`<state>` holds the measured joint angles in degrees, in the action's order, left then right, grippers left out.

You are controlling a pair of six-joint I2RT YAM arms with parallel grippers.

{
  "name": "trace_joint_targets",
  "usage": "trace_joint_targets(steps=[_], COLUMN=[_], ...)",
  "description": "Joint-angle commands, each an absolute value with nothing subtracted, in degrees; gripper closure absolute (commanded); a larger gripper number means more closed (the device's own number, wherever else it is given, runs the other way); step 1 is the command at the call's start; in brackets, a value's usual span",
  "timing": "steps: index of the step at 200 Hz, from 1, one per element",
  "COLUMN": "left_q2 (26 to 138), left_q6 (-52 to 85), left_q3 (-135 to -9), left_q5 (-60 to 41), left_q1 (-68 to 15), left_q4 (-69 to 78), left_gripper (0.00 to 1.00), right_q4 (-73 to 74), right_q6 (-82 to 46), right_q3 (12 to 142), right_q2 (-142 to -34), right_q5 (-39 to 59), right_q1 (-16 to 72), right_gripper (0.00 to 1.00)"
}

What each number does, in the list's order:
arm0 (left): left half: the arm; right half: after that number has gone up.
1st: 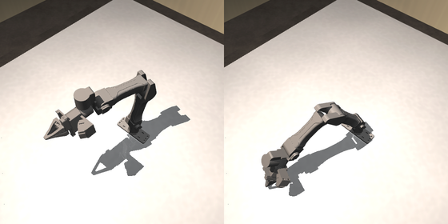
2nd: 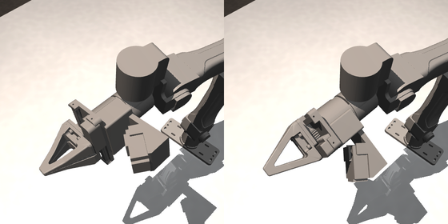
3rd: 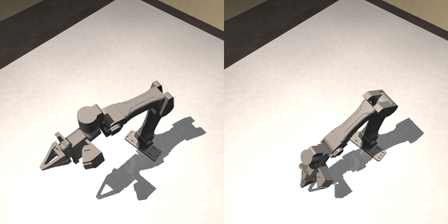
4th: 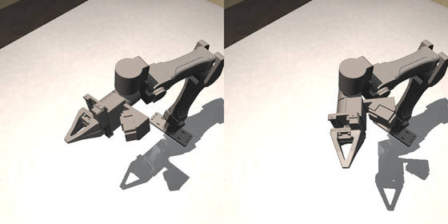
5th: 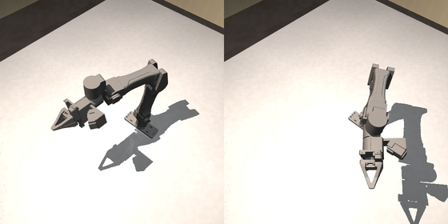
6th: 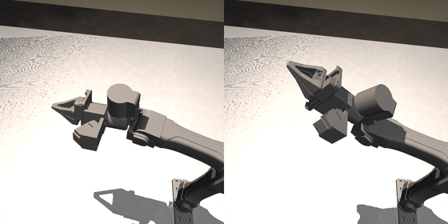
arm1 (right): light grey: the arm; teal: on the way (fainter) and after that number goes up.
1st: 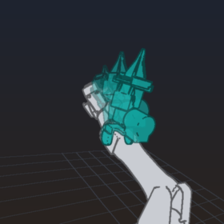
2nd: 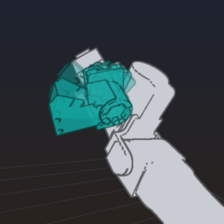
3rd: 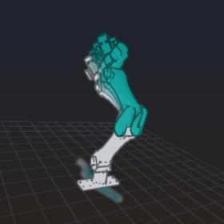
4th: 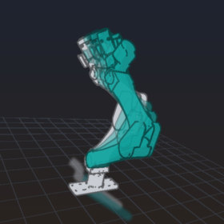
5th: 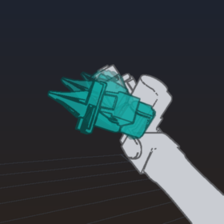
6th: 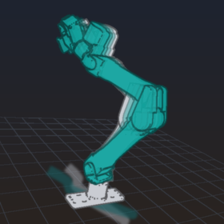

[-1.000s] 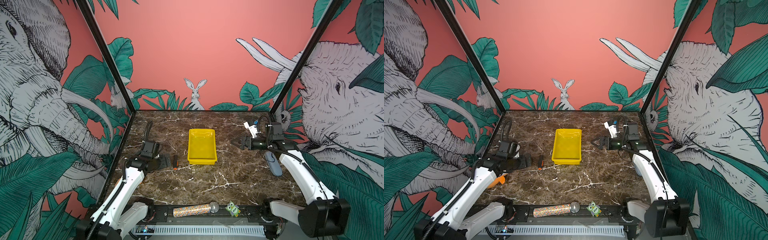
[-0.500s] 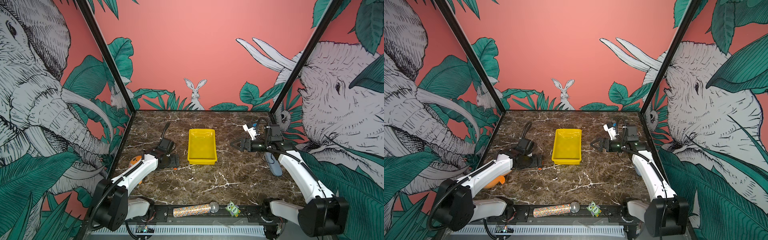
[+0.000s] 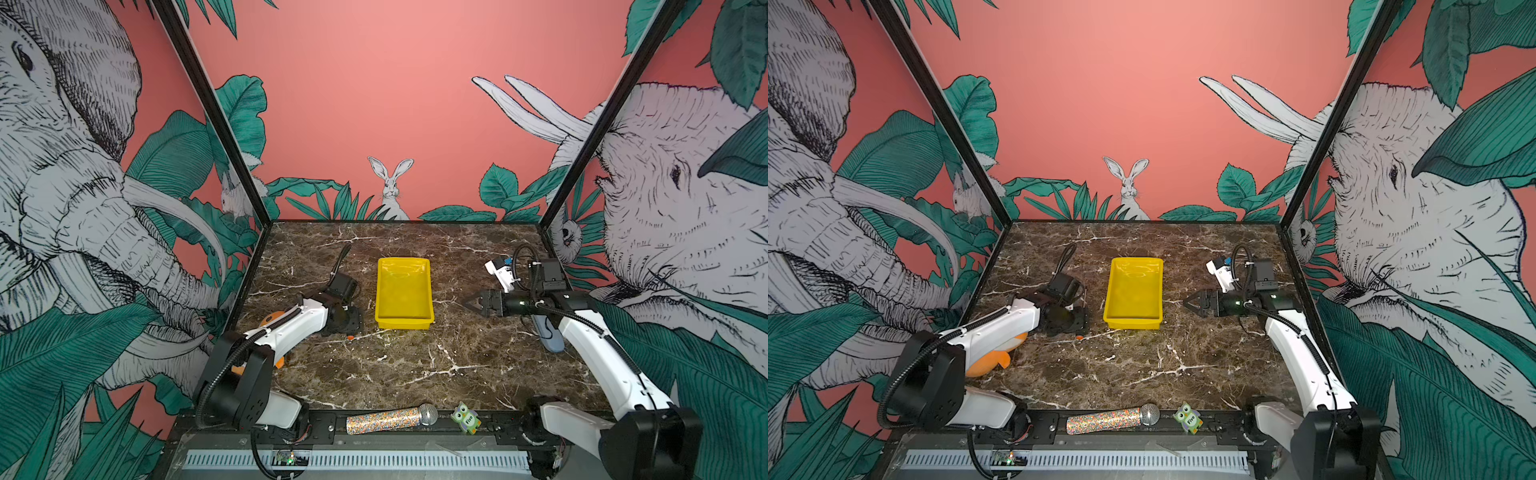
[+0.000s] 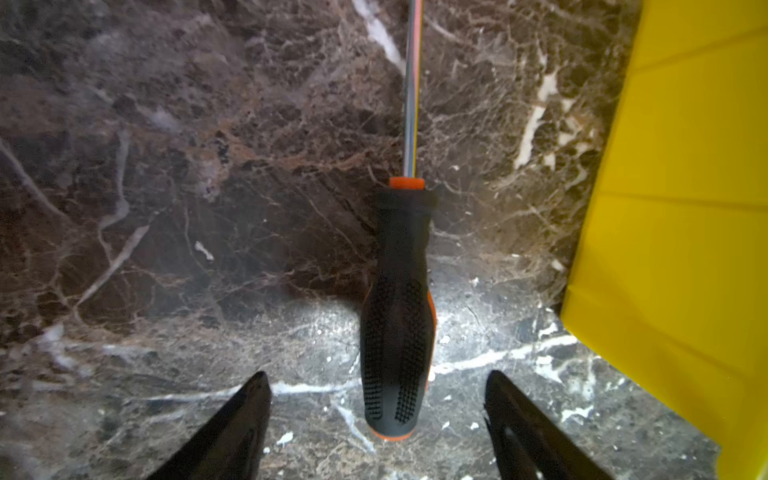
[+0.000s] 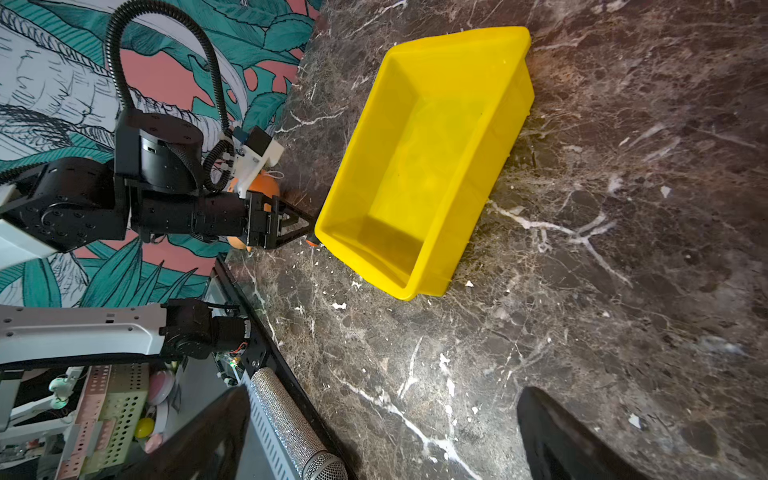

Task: Put the screwdriver in the bin
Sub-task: 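Lower the open left gripper over the black-and-orange screwdriver handle while the right arm holds position, then close the left gripper on the screwdriver handle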

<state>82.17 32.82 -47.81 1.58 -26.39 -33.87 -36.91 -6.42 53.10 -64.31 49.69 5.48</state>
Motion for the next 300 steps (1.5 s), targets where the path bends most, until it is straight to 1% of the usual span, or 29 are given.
trace_joint_targets(steps=[1,47,65,157,177,195,209,219,242,260,279,300], left_q2=[82.91,85.86,86.43,90.15,90.86,91.4,91.55,91.81,92.33,92.85,92.87,91.77], left_q6=[31.44,30.94,30.83,31.38,30.77,29.83,29.44,29.27,29.15,29.05,28.97,28.84], left_q3=[-49.91,-49.77,-49.14,-49.38,-50.1,-51.12,-51.28,-51.47,-51.36,-51.19,-51.5,-51.41], left_q5=[2.66,2.37,2.27,2.72,3.3,4.28,4.71,4.69,4.78,4.58,4.36,4.48], left_q1=[-26.65,-26.64,-26.68,-26.67,-26.68,-26.65,-26.63,-26.63,-26.65,-26.68,-26.65,-26.66], left_q4=[-33.52,-32.93,-32.26,-30.09,-30.45,-31.91,-32.37,-32.64,-32.68,-32.31,-32.66,-33.15], left_gripper=[0.21,0.24,0.27,0.39,0.46,0.5,0.61,0.66,0.67,0.72,0.79,0.91], right_q4=[-36.63,-36.83,-36.74,-36.78,-37.0,-37.2,-36.68,-36.56,-36.91,-36.91,-37.0,-37.0], right_q6=[-4.62,-4.23,-4.4,-4.48,-4.44,-4.29,-4.65,-4.66,-4.51,-4.49,-4.52,-4.45], right_q3=[52.31,52.21,51.86,51.16,51.02,50.81,50.46,50.36,50.45,50.45,50.41,50.55], right_q2=[-62.58,-62.05,-61.58,-60.67,-59.89,-59.09,-58.62,-58.45,-58.36,-58.35,-58.27,-58.38], right_q5=[48.32,47.31,46.94,45.74,45.01,44.26,44.12,43.99,43.43,43.37,43.16,43.07], right_q1=[5.19,5.03,5.03,4.95,4.94,4.98,4.94,4.94,5.01,4.93,4.98,4.98], right_gripper=[0.01,0.01,0.01,0.01,0.0,0.0,0.01,0.01,0.01,0.0,0.01,0.01])
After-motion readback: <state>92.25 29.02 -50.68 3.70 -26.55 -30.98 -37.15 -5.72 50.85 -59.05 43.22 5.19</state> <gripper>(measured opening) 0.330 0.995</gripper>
